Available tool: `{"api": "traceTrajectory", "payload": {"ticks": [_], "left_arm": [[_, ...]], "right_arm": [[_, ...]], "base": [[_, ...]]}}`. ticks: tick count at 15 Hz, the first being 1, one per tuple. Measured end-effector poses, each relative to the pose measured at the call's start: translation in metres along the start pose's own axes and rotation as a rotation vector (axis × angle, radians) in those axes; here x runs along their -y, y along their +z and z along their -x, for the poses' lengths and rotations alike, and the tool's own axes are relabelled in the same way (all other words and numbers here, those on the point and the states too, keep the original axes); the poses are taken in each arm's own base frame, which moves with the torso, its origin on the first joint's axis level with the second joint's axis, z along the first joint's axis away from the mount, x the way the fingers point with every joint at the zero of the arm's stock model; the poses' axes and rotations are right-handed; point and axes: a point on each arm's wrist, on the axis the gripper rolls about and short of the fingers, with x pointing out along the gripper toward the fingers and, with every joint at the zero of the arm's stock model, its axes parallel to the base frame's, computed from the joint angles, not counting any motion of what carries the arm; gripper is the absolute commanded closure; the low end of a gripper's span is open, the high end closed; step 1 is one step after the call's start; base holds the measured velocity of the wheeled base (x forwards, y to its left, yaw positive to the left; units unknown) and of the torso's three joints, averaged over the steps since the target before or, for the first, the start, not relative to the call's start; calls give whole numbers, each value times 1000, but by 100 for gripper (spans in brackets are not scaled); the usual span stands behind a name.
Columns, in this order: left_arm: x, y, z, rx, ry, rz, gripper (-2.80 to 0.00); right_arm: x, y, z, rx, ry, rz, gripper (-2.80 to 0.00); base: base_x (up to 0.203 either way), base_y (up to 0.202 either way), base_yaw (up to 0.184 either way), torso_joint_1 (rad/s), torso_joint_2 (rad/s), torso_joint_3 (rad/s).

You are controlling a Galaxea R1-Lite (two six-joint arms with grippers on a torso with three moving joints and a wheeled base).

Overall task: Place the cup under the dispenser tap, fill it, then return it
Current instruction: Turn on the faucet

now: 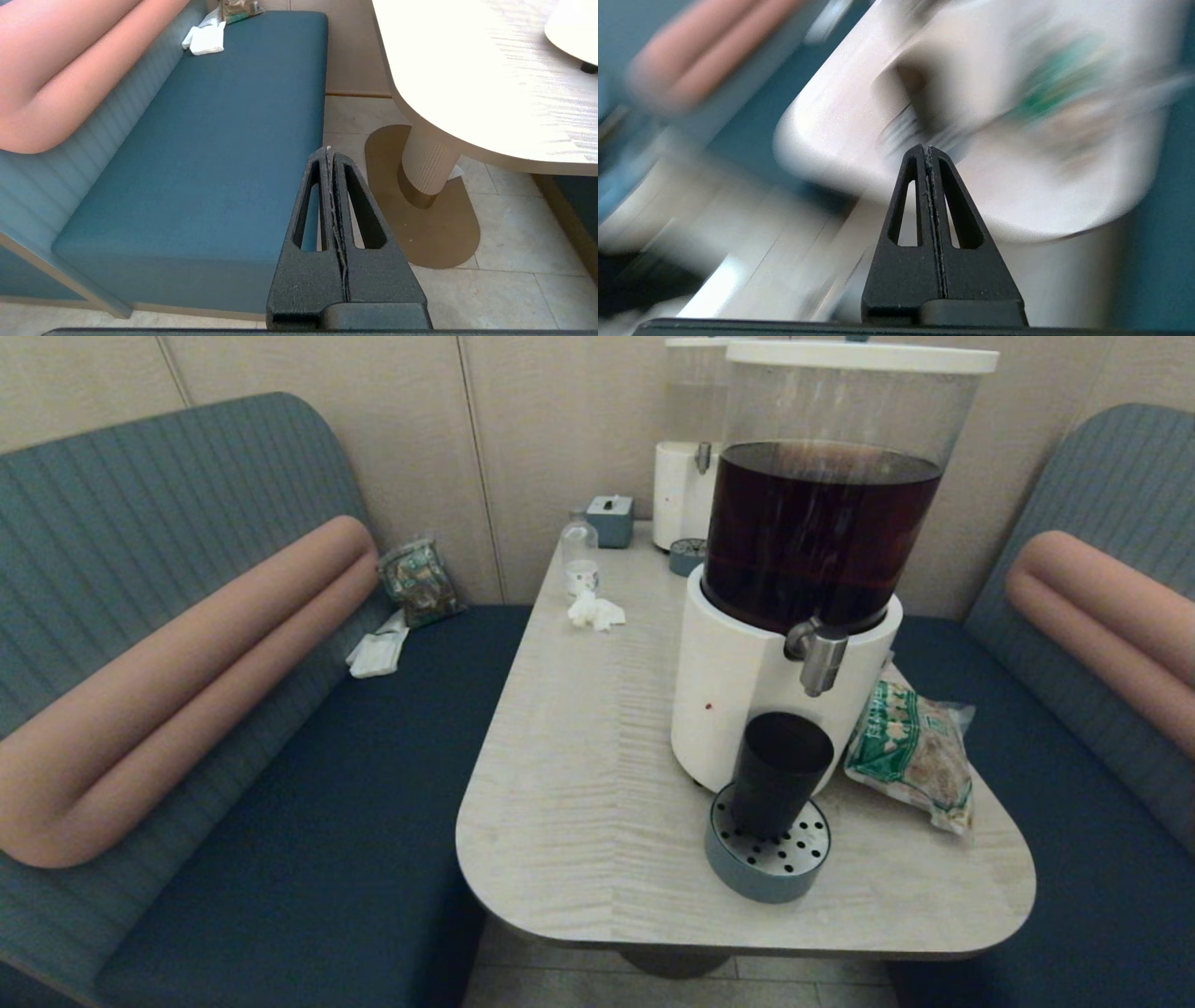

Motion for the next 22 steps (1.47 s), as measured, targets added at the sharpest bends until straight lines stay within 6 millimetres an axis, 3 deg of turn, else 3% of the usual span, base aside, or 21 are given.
{"api": "traceTrajectory", "payload": {"ticks": [4, 7, 11, 17, 20, 22], "left_arm": [[0, 0, 0, 1, 0, 0, 0], [0, 0, 0, 1, 0, 0, 0], [0, 0, 0, 0, 0, 0, 0], [0, 0, 0, 0, 0, 1, 0], [0, 0, 0, 1, 0, 0, 0], [0, 0, 0, 0, 0, 0, 0]], "right_arm": [[4, 32, -42, -259, 111, -13, 0], [5, 38, -64, -350, 126, -16, 0], [10, 22, -81, -353, 155, 56, 0], [24, -35, -100, -224, 191, 290, 0], [28, -36, -112, -167, 150, 305, 0], [30, -26, -124, -148, 118, 283, 0]], "base": [[0, 0, 0, 0, 0, 0], [0, 0, 0, 0, 0, 0], [0, 0, 0, 0, 0, 0], [0, 0, 0, 0, 0, 0], [0, 0, 0, 0, 0, 0], [0, 0, 0, 0, 0, 0]]}}
